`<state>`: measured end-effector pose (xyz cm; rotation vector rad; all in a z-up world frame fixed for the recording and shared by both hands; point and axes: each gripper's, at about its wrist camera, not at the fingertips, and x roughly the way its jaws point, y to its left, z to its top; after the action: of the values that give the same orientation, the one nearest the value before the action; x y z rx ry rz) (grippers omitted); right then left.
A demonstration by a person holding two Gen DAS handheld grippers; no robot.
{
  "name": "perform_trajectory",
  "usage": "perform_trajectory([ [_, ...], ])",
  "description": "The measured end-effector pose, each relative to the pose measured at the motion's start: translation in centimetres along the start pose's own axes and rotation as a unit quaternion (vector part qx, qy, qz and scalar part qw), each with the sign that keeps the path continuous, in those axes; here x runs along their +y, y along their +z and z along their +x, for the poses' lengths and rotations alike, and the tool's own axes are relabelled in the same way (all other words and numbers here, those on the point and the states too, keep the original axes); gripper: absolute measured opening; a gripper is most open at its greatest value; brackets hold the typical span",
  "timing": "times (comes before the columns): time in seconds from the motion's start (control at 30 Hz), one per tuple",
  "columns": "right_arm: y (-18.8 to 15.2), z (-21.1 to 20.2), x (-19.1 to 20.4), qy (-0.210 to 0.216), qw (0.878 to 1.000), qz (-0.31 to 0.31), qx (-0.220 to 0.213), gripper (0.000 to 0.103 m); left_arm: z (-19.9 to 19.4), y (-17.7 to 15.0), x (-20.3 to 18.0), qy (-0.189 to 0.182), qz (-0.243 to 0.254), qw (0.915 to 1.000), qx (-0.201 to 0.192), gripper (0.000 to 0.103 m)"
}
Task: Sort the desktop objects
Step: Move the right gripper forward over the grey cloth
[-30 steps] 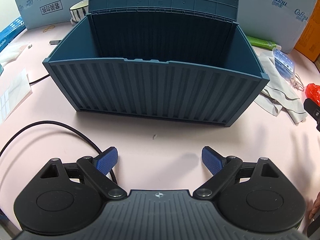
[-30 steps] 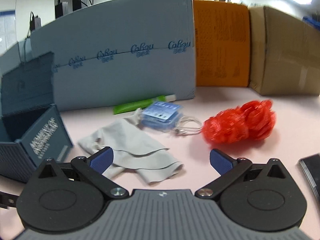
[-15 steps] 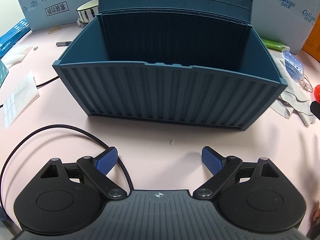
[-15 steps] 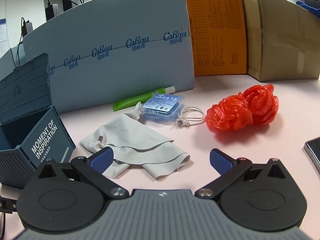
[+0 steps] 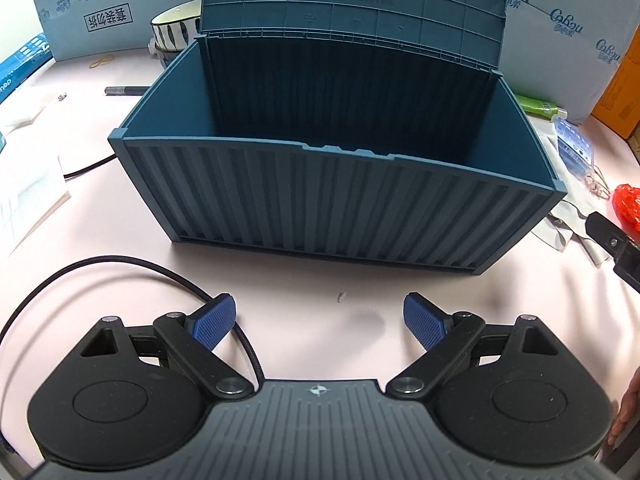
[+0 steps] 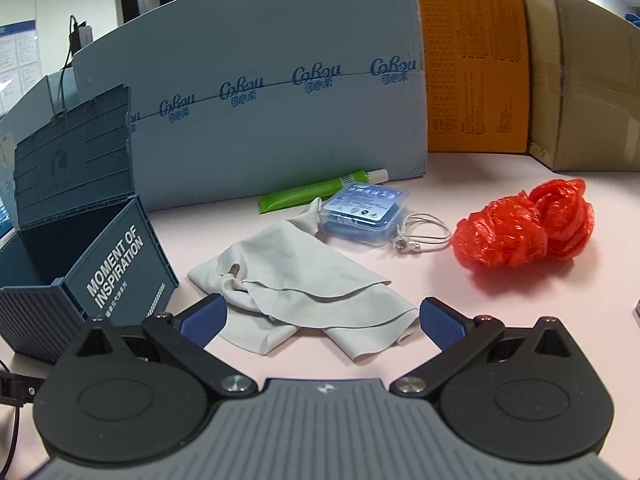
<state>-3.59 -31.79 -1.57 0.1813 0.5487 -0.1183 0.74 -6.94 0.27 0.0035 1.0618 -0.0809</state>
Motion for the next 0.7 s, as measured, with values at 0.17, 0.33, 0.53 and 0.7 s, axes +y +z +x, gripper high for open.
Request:
perform_trajectory([
  [0.17,-0.1,0.0,-0.4,-0.004,1.000,-0.008,0.007,0.103,-0.2,-0.3,0.0,-0.004,-0.002,1.0000,-0.001,0.090],
  [0.33,-0.2,0.2,-1.5,0.002,0.999,-0.020,0.026,0.103,-0.2,-0.9,-0.2,-0.004,-0.003,1.0000,0.004,0.090],
  [0.53,-0.3,0.7,-2.4,0.019,0.997,-0.045,0.054,0.103,-0.3,-1.4,-1.1,-0.003,0.000,1.0000,0.005,0.090],
  [0.7,-0.3,0.9,-2.4,0.026,0.996,-0.060,0.059,0.103,-0.1,-1.7,-2.1,-0.004,0.003,0.9999,0.012,0.090],
])
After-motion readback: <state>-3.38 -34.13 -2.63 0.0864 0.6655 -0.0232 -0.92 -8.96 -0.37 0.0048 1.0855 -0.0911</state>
